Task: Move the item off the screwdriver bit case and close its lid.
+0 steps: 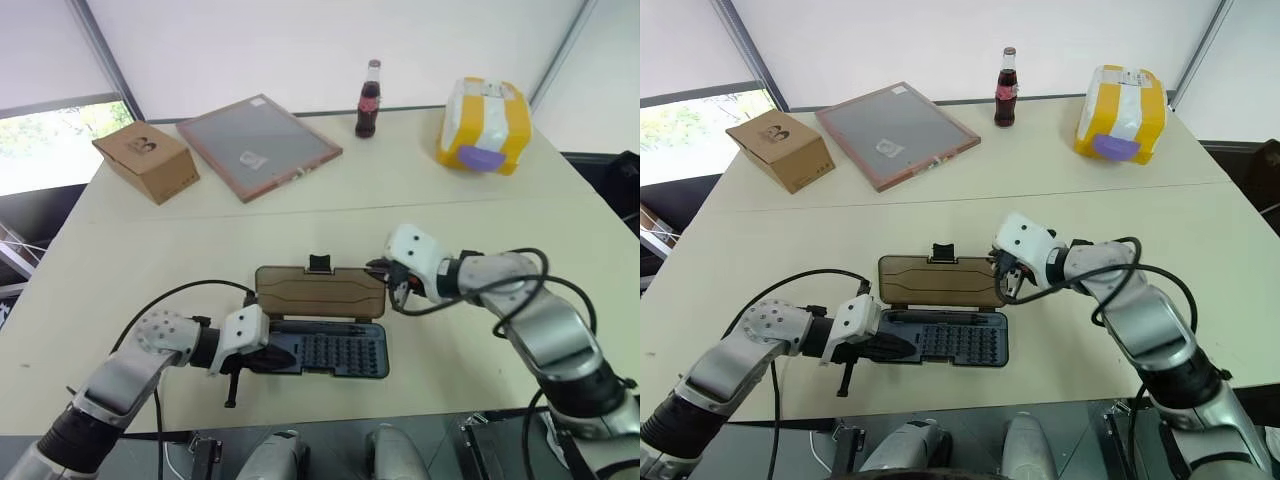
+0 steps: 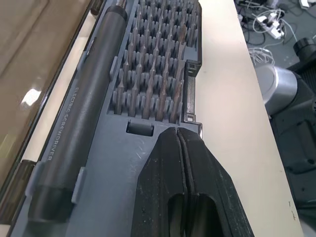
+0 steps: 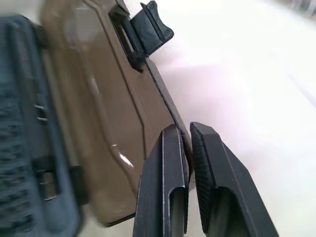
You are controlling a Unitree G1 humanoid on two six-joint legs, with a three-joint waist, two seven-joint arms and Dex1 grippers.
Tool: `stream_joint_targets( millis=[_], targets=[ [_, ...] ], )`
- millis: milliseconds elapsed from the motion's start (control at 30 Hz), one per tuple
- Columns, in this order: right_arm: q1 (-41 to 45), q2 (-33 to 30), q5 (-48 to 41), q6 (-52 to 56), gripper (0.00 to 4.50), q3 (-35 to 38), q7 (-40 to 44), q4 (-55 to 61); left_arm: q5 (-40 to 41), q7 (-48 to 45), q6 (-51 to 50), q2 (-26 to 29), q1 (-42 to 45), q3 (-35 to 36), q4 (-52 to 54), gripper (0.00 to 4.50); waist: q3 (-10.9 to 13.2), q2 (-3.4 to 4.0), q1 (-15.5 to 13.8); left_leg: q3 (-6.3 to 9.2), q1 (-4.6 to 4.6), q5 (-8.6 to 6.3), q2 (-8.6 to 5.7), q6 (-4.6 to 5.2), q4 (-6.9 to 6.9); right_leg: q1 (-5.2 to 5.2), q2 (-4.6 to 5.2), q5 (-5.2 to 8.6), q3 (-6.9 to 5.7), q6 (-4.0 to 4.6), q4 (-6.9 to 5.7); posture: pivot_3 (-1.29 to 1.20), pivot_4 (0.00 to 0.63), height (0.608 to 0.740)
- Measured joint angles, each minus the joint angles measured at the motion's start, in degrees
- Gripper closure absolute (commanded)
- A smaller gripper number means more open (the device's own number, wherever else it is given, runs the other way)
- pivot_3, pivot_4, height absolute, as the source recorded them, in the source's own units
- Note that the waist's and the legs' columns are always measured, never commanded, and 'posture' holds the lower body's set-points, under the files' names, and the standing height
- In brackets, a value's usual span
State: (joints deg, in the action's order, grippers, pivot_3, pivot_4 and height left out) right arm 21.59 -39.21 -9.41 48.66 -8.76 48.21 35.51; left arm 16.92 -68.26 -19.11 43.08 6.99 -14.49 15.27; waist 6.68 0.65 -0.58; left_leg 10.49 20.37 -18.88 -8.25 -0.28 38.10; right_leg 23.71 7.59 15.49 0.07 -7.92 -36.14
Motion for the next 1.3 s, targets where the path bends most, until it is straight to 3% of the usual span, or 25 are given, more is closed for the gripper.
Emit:
stream_joint_targets(
  millis=[133,300,567,700,900,1133,1300],
  targets=[
    [-4.4,-1.2,-1.6,-2.4,4.5,2.4,0.6,6.6,4.9,0.1,-6.7,-1.7,0.1,1.2,-0.2,4.5,0.0,-0.05,0.2,-0.03,-0.02,0.0,0.01,0.0,0.0,0.0,-0.02,0.0,-0.02,0.0,0.0,0.0,0.15,0.74],
    [-5.0,-1.8,-1.6,-4.9,4.5,1.7,0.7,7.0,9.2,1.3,-16.1,0.1,2.0,3.1,3.2,4.5,0.6,-0.17,0.2,-0.06,0.04,0.01,0.06,-0.02,0.01,0.05,-0.04,0.0,-0.02,0.0,-0.01,0.0,0.15,0.74],
    [-5.3,-2.8,-3.2,-11.4,4.5,-1.9,3.5,6.7,34.0,7.9,-38.1,1.2,14.6,18.9,9.7,4.5,1.1,-0.6,-0.2,-0.05,0.2,0.02,-0.01,-0.03,0.05,0.2,0.0,-0.01,-0.06,-0.01,-0.04,0.0,0.15,0.74],
    [-5.4,-4.6,-2.3,-15.1,4.5,-2.2,3.9,3.5,40.1,13.1,-42.1,-0.4,17.8,22.8,8.0,4.5,1.2,-0.63,-0.1,-0.07,0.17,0.02,0.0,-0.03,0.04,0.2,-0.01,-0.01,-0.06,-0.01,-0.04,0.0,0.15,0.74],
    [-5.3,-3.5,-2.6,-15.5,4.5,-1.7,3.1,-1.0,38.3,14.3,-41.1,0.1,14.2,21.6,7.6,4.5,1.2,-0.68,-0.1,-0.11,0.2,0.03,0.01,-0.04,0.03,0.25,-0.01,-0.01,-0.05,-0.01,-0.05,0.0,0.15,0.74],
    [-0.8,0.0,-8.3,-7.0,4.5,1.6,-0.1,-3.5,27.4,5.3,-30.3,11.7,3.4,15.7,10.0,4.5,1.3,-0.53,-0.2,-0.22,0.22,0.02,0.03,-0.04,-0.08,0.34,0.02,0.0,0.01,0.01,0.0,0.0,0.15,0.74],
    [-0.4,1.4,-11.5,-3.3,4.5,2.5,-1.5,-4.5,22.4,1.6,-23.6,13.2,-2.7,15.3,9.1,4.5,1.4,-0.55,-0.2,-0.23,0.29,0.02,0.03,-0.04,-0.04,0.35,0.04,0.0,0.02,0.01,0.02,0.0,0.15,0.74]
  ],
)
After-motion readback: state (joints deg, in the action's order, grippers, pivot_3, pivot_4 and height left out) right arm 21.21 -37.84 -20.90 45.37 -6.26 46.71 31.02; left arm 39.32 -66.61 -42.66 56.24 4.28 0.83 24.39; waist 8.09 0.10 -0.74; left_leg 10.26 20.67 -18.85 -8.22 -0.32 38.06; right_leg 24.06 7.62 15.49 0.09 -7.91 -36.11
